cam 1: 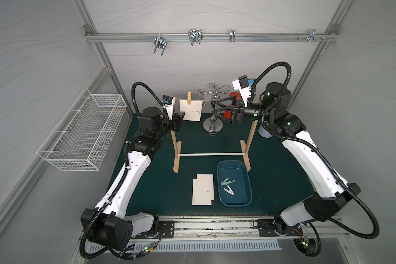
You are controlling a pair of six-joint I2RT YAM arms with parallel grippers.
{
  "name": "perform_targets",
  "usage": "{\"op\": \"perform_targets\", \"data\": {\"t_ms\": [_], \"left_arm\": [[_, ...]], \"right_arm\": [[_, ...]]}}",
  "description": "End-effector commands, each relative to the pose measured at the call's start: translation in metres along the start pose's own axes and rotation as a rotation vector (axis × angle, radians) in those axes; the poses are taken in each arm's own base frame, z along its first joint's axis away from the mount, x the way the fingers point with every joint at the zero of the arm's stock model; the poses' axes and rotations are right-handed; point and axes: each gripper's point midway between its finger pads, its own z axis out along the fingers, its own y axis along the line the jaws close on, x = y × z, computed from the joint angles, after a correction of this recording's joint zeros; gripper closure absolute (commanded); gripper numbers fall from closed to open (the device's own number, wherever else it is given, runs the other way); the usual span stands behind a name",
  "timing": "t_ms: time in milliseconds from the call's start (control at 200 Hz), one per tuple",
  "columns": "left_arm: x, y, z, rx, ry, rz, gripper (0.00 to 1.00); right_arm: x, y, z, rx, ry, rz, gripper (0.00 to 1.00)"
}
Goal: Remove the postcards from the strings
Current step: Pinch the postcard on the clothesline.
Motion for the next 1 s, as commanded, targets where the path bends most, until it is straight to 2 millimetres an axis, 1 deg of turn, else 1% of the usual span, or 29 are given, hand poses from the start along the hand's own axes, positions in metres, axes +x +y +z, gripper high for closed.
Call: {"op": "perform_targets", "data": {"t_ms": [0,145,270,395,535,665,705,870,996], "left_arm": [[-0.024,-0.004,0.004,0.038,-0.064,0.024,0.46],[-0.024,-0.008,0.012,0.067,-0.059,0.027,0.46],[-0.025,-0.010,0.014,0.086,-0.064,0.049,0.46],[-0.027,-0.021,0.014,0.149,-0.071,0.062,0.46],[-0.028,-0.034,0.007,0.220,-0.087,0.071,0.49],[-0.029,-0.042,-0.001,0.263,-0.096,0.071,0.52],[-0.029,-0.044,-0.003,0.268,-0.098,0.072,0.53],[-0.028,-0.047,-0.010,0.284,-0.101,0.070,0.62],[-0.027,-0.049,-0.013,0.292,-0.098,0.065,0.64]], "right_arm": [[-0.004,0.011,-0.002,-0.029,-0.013,-0.054,0.23],[-0.005,0.013,-0.002,-0.039,-0.013,-0.059,0.23],[-0.006,0.016,-0.004,-0.045,-0.016,-0.068,0.24],[-0.005,0.015,-0.003,-0.045,-0.014,-0.063,0.24],[-0.004,0.015,-0.003,-0.043,-0.010,-0.059,0.24],[-0.008,0.018,-0.004,-0.048,-0.011,-0.067,0.23],[-0.009,0.018,-0.004,-0.052,-0.010,-0.068,0.24],[-0.015,0.026,-0.003,-0.097,-0.013,-0.065,0.23],[-0.018,0.027,0.001,-0.126,0.001,-0.061,0.23]]}}
